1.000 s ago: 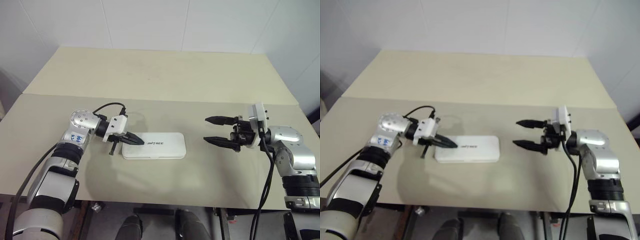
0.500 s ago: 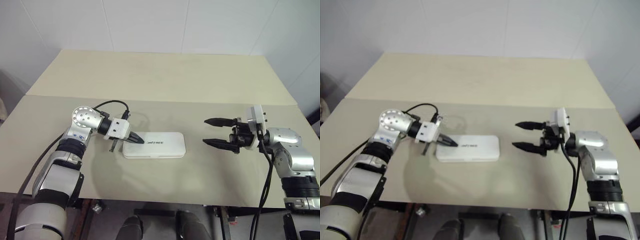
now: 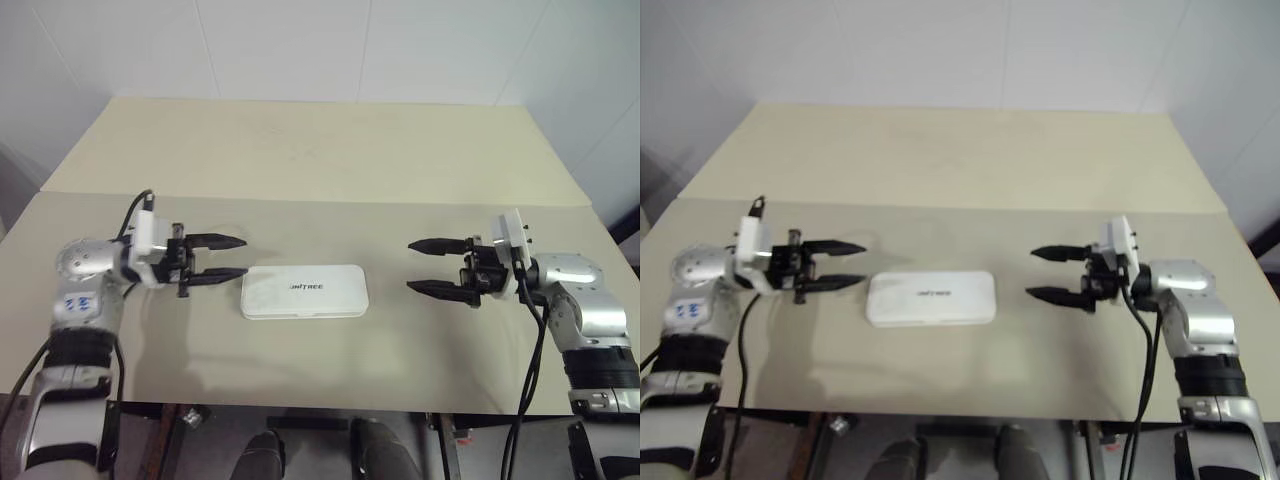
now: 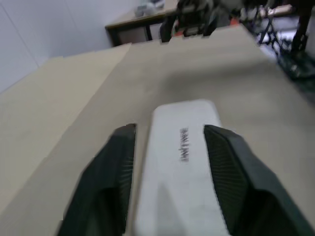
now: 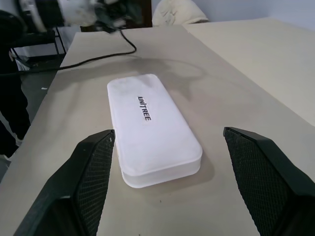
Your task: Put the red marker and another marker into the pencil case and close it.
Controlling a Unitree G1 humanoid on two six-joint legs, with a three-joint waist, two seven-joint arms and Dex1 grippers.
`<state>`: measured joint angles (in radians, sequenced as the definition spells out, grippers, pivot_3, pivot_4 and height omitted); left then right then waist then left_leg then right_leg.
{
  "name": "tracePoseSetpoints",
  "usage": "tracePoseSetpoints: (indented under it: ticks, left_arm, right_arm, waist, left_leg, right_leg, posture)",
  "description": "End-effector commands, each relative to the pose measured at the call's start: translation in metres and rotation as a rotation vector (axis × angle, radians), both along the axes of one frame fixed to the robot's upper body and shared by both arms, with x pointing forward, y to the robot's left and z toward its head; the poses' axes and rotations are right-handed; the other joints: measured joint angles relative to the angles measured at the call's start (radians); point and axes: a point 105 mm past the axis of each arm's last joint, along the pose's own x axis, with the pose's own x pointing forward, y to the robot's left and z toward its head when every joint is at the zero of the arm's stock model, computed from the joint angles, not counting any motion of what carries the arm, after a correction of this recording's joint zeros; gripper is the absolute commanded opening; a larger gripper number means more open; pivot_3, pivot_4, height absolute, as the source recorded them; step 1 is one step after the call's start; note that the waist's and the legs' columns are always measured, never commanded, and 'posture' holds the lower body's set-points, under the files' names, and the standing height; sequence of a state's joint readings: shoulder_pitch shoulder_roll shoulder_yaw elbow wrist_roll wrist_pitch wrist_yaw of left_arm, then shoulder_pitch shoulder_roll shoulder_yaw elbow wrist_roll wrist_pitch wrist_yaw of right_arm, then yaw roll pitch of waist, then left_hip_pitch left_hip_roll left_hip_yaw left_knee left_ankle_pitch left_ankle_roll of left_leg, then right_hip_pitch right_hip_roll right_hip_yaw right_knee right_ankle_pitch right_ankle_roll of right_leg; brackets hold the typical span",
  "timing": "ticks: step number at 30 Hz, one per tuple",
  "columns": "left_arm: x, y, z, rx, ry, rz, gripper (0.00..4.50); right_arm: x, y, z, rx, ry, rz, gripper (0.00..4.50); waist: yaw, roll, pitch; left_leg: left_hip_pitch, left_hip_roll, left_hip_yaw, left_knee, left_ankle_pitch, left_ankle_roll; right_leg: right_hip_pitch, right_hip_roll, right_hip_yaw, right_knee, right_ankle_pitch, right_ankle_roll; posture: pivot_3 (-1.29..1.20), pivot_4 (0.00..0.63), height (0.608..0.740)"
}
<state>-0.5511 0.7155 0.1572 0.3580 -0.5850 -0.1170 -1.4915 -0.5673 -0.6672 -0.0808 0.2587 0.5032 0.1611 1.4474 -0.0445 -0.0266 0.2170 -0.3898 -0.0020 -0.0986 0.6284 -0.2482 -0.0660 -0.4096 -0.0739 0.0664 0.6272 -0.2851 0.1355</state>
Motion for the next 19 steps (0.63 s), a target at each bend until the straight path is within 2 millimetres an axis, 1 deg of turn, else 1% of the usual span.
tracePoseSetpoints:
  ticks: [1,3,4,7,10,13,15,17,18,19]
  left_arm:
    - [-0.017,0.007,0.020,-0.034,-0.036,0.009,3.53]
    - [-0.024,0.013,0.020,-0.036,-0.016,0.031,4.26]
    - [-0.027,0.014,0.020,-0.037,-0.009,0.039,4.47]
    - [-0.033,0.016,0.015,-0.027,0.027,0.057,4.47]
    - [-0.041,0.026,0.010,-0.008,0.102,0.087,4.47]
    - [-0.033,0.033,0.003,0.012,0.120,0.141,4.47]
    - [-0.033,0.029,-0.003,0.023,0.126,0.149,4.47]
    - [-0.036,0.024,-0.001,0.014,0.127,0.145,4.47]
    - [-0.035,0.024,0.004,-0.008,0.103,0.163,4.47]
    - [-0.034,0.028,0.007,-0.026,0.085,0.196,4.47]
  right_arm:
    - [0.003,0.003,0.010,-0.018,-0.051,0.037,4.50]
    - [0.007,0.006,0.012,-0.019,-0.056,0.046,4.50]
    - [0.008,0.006,0.012,-0.019,-0.058,0.049,4.50]
    - [0.010,0.006,0.011,-0.017,-0.058,0.052,4.50]
    - [0.003,0.013,0.012,-0.019,-0.058,0.078,4.50]
    - [-0.006,0.020,0.011,-0.017,-0.056,0.116,4.50]
    - [-0.011,0.021,0.005,-0.007,-0.036,0.119,4.50]
    - [-0.015,0.022,0.003,0.000,-0.026,0.121,4.50]
    - [-0.015,0.025,0.004,0.012,-0.028,0.116,4.50]
    - [-0.014,0.028,0.004,0.029,-0.032,0.111,4.50]
  waist:
    - [0.005,0.000,0.000]
    - [0.004,0.000,0.000]
    - [0.005,0.000,0.000]
    - [0.009,0.000,0.000]
    - [0.010,0.000,0.000]
    - [0.011,0.000,0.000]
    - [0.014,0.000,0.000]
    - [0.015,0.000,0.000]
    - [0.015,0.000,0.000]
    - [0.015,0.000,0.000]
  left_leg:
    - [0.000,0.000,0.000,0.000,0.000,0.000]
    - [0.001,0.000,0.000,0.000,0.000,0.000]
    - [0.002,0.000,0.000,0.000,0.000,0.000]
    - [0.001,0.000,0.000,-0.001,0.000,0.000]
    - [0.001,0.000,0.000,-0.001,0.000,-0.001]
    - [0.001,0.001,0.000,-0.003,0.000,-0.001]
    - [0.001,0.001,0.000,-0.003,0.000,-0.001]
    - [0.001,0.001,0.000,-0.003,0.000,-0.001]
    - [0.001,0.000,0.000,-0.003,0.000,-0.001]
    - [0.001,0.000,0.000,-0.003,0.000,-0.001]
  right_leg:
    - [0.000,0.000,0.000,0.000,0.000,0.000]
    - [0.001,0.000,0.000,0.000,0.000,-0.001]
    - [0.001,0.000,0.000,0.000,0.000,-0.001]
    - [0.001,0.000,0.000,-0.001,0.000,-0.001]
    - [0.001,0.000,0.000,-0.002,0.000,-0.001]
    - [-0.001,0.000,-0.001,-0.002,0.000,-0.002]
    - [0.000,0.000,-0.001,-0.002,-0.001,-0.002]
    - [0.000,0.000,-0.001,-0.002,0.000,-0.002]
    - [0.000,0.000,-0.001,-0.003,0.000,-0.002]
    - [0.000,0.000,0.000,-0.003,0.000,-0.002]
  posture:
    - [0.00,0.150,0.740]
    - [0.00,0.150,0.740]
    - [0.00,0.150,0.740]
    - [0.00,0.150,0.740]
    - [0.00,0.150,0.740]
    - [0.00,0.150,0.740]
    - [0.00,0.150,0.740]
    - [0.00,0.150,0.740]
    - [0.00,0.150,0.740]
    - [0.00,0.150,0.740]
